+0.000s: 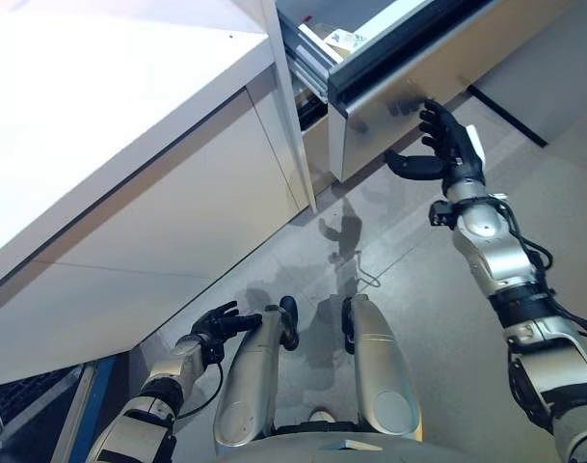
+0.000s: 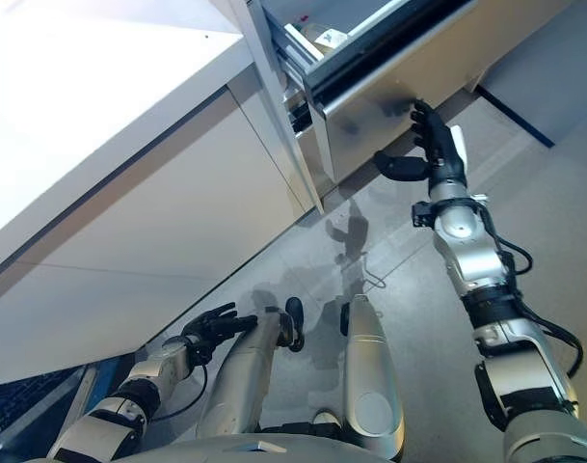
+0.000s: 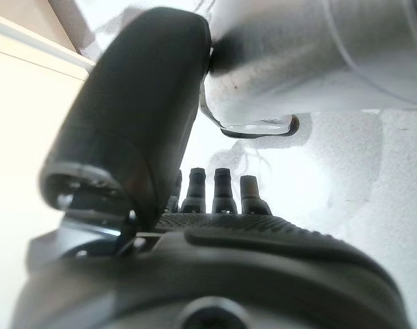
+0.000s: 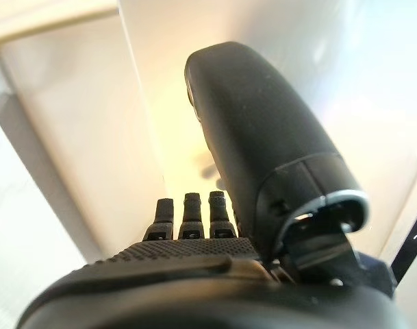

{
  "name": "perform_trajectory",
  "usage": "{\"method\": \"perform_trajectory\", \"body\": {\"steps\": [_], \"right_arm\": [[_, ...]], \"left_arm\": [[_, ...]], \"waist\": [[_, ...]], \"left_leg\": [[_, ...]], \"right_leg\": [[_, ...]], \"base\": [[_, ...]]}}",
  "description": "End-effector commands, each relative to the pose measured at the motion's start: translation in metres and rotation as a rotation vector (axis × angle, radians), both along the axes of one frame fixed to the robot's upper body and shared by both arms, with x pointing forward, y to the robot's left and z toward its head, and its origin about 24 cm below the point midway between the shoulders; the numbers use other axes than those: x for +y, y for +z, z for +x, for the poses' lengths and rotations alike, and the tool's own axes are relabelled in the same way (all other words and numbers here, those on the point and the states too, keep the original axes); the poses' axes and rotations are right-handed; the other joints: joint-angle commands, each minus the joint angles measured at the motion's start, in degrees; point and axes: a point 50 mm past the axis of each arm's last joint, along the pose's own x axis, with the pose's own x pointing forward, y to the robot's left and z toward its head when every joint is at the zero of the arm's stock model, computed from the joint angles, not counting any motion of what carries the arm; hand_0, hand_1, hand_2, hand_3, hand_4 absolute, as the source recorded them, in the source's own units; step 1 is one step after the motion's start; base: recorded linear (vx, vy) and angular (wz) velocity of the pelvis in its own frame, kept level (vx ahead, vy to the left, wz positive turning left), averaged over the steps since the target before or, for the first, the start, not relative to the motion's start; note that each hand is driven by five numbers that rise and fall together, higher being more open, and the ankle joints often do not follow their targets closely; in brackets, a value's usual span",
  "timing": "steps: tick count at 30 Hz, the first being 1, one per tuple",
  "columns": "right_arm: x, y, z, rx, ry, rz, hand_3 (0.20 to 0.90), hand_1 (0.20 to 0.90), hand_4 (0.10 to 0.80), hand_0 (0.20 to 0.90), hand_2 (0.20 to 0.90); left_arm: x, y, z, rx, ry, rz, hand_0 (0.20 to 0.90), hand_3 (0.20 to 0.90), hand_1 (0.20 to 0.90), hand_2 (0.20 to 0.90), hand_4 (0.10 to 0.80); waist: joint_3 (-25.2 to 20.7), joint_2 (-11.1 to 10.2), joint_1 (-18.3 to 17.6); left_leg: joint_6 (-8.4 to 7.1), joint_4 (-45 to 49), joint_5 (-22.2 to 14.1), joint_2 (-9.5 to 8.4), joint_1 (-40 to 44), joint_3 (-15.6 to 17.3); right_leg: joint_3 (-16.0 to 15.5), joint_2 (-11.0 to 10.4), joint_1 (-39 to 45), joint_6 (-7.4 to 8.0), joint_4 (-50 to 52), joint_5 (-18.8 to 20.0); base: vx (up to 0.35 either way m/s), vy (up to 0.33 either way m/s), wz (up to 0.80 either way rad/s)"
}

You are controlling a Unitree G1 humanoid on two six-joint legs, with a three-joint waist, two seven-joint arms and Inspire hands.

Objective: Put drinks into fridge and close the fridge

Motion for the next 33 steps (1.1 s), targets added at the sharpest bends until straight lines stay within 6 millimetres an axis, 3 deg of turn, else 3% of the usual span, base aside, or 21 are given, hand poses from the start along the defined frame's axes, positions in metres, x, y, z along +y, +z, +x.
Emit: {"method": "perform_trajectory", "body": {"steps": [1,4,8,16,19,22,26,31,33], "right_arm": [[0.109,0.097,-0.006,-0.384,0.428,0.004,0.9,0.9,0.8,0.9,0.9],[0.126,0.103,-0.006,-0.399,0.444,0.06,0.9,0.9,0.8,0.9,0.9],[0.131,0.11,-0.006,-0.426,0.423,0.092,0.9,0.9,0.8,0.9,0.9],[0.094,0.103,0.003,-0.403,0.25,0.16,0.9,0.9,0.8,0.9,0.9],[0.062,0.068,0.003,-0.309,0.152,0.133,0.9,0.9,0.8,0.9,0.9],[0.03,0.013,-0.009,-0.149,0.072,0.117,0.9,0.9,0.8,0.9,0.9],[-0.019,-0.095,-0.064,0.152,-0.054,0.125,0.9,0.9,0.8,0.9,0.9],[-0.042,-0.211,-0.144,0.645,-0.197,0.157,0.9,0.9,0.8,0.9,0.9],[-0.048,-0.246,-0.177,0.824,-0.246,0.158,0.9,0.9,0.8,0.9,0.9]], "left_arm": [[0.013,-0.017,-0.032,0.134,-0.073,0.132,0.9,0.9,0.9,0.9,0.8],[0.011,-0.018,-0.031,0.139,-0.086,0.15,0.9,0.9,0.9,0.9,0.8],[0.012,-0.019,-0.034,0.134,-0.09,0.151,0.9,0.9,0.9,0.9,0.8],[0.006,-0.02,-0.039,0.086,-0.093,0.075,0.9,0.9,0.9,0.9,0.8],[0.004,-0.022,-0.045,0.087,-0.091,0.066,0.9,0.9,0.9,0.9,0.8],[0.004,-0.026,-0.056,0.109,-0.056,0.045,0.9,0.9,0.9,0.9,0.8],[0.007,-0.035,-0.083,0.154,0.033,0.02,0.9,0.9,0.9,0.9,0.8],[0.026,-0.041,-0.108,0.205,0.131,0.038,0.9,0.9,0.9,0.9,0.8],[0.032,-0.042,-0.113,0.215,0.145,0.04,0.9,0.9,0.9,0.9,0.8]], "waist": [[-1.8,-2.2,6.0],[-2.1,-2.1,7.1],[-2.7,-2.2,7.8],[-6.3,-3.6,7.8],[-9.6,-5.2,6.8],[-13.1,-6.3,5.5],[-17.8,-7.0,3.3],[-21.7,-7.5,1.2],[-22.4,-7.6,0.9]], "left_leg": [[6.44,1.0,-6.0,-3.13,4.2,2.8],[6.34,-0.9,-5.3,-3.17,5.6,2.1],[6.12,-3.3,-4.4,-3.06,7.4,1.6],[5.17,-13.5,-1.3,-1.86,14.1,0.2],[4.54,-19.7,0.7,-1.37,18.4,-0.4],[4.04,-25.4,2.3,-0.96,22.5,0.2],[3.67,-31.8,4.0,0.13,27.1,1.7],[3.27,-37.7,5.3,1.18,31.1,3.6],[3.06,-39.6,5.9,1.56,32.2,4.3]], "right_leg": [[2.4,1.6,4.1,0.68,-7.0,6.0],[2.0,1.4,6.0,0.66,-8.9,6.5],[1.7,1.5,8.1,0.66,-11.2,7.1],[0.9,1.5,15.1,1.61,-22.0,10.2],[1.1,1.5,19.7,2.74,-29.1,12.1],[1.4,2.0,24.0,3.89,-35.4,13.9],[1.9,2.6,27.7,5.45,-41.1,15.9],[2.1,3.5,30.4,6.41,-45.7,17.6],[2.1,3.8,31.2,6.55,-47.1,18.1]], "base": [[0.028,-0.048,0.17],[0.034,-0.048,0.17],[0.025,-0.022,0.19],[0.01,-0.002,0.06],[0.024,0.017,-0.03],[0.061,0.037,-0.02],[0.023,0.058,-0.05],[-0.038,0.026,-0.19],[-0.07,-0.011,-0.31]]}}
